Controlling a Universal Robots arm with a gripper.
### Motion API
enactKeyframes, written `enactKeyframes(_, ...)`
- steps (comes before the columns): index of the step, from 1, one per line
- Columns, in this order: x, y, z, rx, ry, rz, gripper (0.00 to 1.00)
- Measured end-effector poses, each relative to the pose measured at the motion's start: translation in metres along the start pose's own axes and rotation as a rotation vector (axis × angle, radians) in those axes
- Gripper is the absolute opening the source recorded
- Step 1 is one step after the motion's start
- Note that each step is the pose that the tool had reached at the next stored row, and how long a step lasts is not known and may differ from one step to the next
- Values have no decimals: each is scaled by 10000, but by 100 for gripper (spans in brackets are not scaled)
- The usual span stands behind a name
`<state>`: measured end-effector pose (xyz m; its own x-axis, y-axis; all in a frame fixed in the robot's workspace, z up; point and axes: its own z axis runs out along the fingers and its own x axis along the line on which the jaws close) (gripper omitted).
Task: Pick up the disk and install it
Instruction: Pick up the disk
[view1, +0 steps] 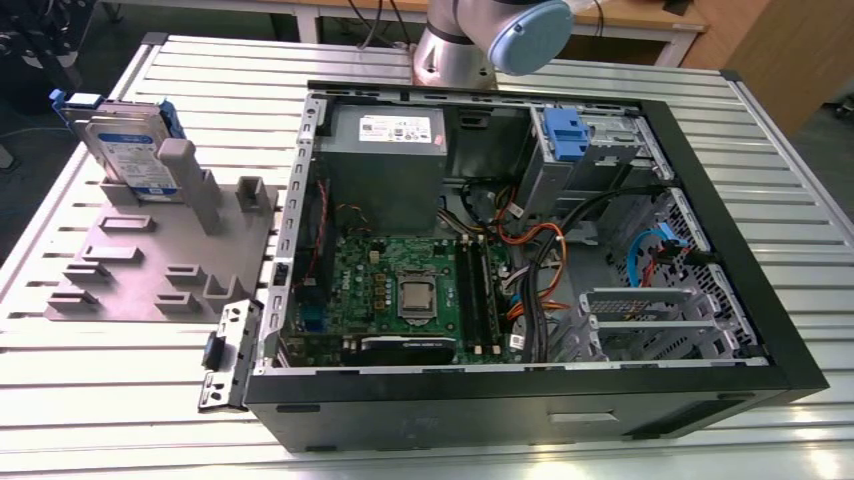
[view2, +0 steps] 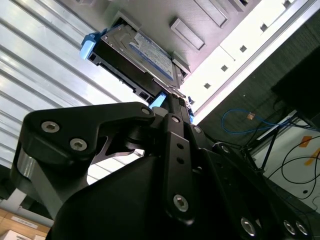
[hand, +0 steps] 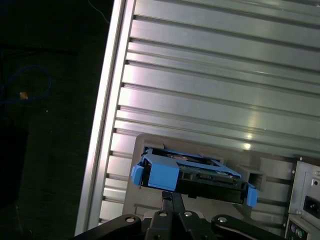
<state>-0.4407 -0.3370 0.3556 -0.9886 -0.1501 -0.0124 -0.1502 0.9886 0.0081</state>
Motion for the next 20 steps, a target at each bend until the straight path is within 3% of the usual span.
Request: enactKeyframes(20, 0, 0, 0, -2, 1, -152, 11)
